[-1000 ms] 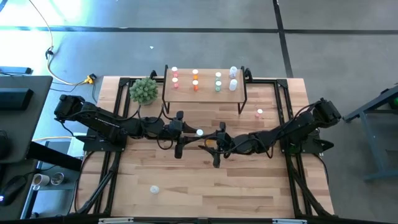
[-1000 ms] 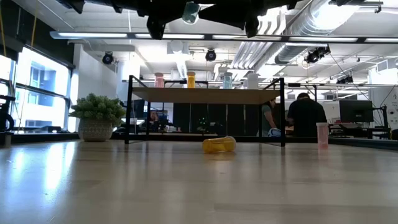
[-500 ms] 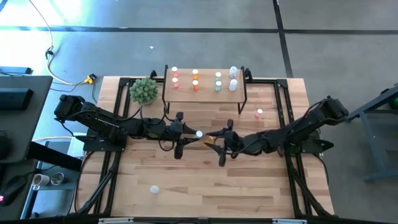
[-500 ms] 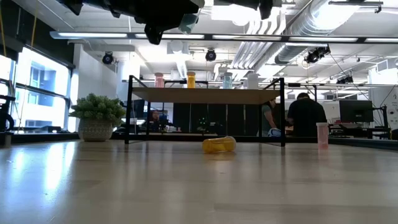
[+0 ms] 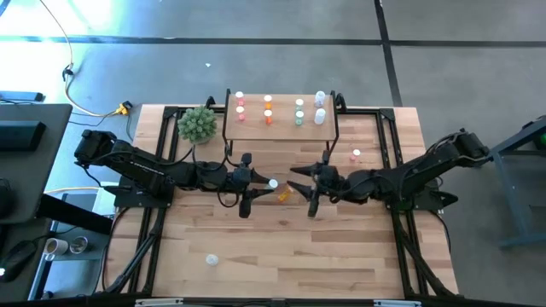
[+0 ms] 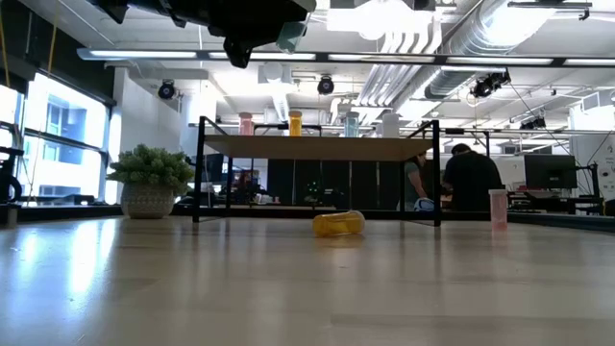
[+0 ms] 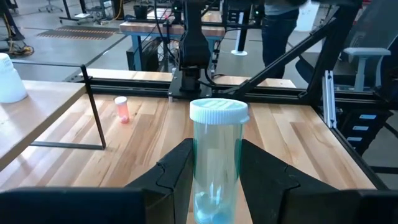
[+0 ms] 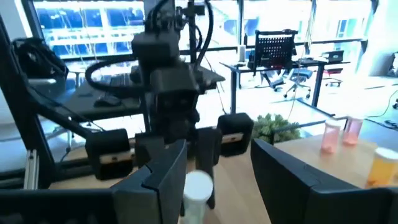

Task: Pick and place medicine bottles onto shelf by color
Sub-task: Put the blue pill bottle on the shelf aligned with the other blue pill bottles

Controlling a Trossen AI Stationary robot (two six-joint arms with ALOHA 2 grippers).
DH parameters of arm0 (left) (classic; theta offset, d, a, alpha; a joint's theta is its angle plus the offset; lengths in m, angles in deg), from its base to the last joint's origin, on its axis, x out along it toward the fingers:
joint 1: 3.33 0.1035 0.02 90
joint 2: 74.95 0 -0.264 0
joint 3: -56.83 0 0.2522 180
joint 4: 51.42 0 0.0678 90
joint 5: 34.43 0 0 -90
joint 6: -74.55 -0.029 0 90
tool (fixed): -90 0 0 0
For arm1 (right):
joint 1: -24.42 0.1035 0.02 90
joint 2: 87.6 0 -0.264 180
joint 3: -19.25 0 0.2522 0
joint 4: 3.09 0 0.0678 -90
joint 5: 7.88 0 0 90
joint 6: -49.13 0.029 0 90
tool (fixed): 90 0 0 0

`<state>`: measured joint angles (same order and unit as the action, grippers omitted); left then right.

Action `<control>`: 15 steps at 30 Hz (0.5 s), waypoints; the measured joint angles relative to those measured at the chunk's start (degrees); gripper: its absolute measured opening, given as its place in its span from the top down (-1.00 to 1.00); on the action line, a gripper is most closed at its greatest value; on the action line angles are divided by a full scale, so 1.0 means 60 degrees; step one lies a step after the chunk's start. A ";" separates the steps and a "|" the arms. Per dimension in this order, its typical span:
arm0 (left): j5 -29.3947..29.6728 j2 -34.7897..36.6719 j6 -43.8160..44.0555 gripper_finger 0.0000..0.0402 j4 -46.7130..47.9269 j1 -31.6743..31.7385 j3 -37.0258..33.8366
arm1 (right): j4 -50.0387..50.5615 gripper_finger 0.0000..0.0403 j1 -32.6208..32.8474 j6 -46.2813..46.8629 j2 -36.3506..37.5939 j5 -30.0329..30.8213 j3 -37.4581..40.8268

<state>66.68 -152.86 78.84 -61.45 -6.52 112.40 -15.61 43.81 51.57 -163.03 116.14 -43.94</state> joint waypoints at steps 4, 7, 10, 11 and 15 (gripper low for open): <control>0.0000 0.0000 0.0001 0.45 -0.0004 0.0000 0.0000 | 0.0088 0.15 -0.0112 0.0007 0.0346 -0.0242 0.0000; 0.0000 0.0000 0.0001 0.45 -0.0060 0.0003 0.0000 | 0.0148 0.15 -0.0171 0.0009 0.0522 -0.0577 0.0000; 0.0000 0.0000 0.0004 0.45 -0.0076 0.0000 0.0000 | 0.0316 0.15 -0.0255 -0.0051 0.0591 -0.0911 0.0000; 0.0000 0.0000 0.0004 0.45 -0.0076 0.0000 0.0000 | 0.0324 0.15 -0.0304 -0.0149 0.0591 -0.0957 0.0000; -0.0003 0.0000 0.0002 0.45 -0.0082 0.0000 0.0000 | 0.0404 0.15 -0.0584 -0.0237 0.0591 -0.0962 0.0000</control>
<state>66.66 -152.86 78.85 -61.94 -6.52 112.40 -13.19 40.31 50.15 -159.48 110.36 -43.94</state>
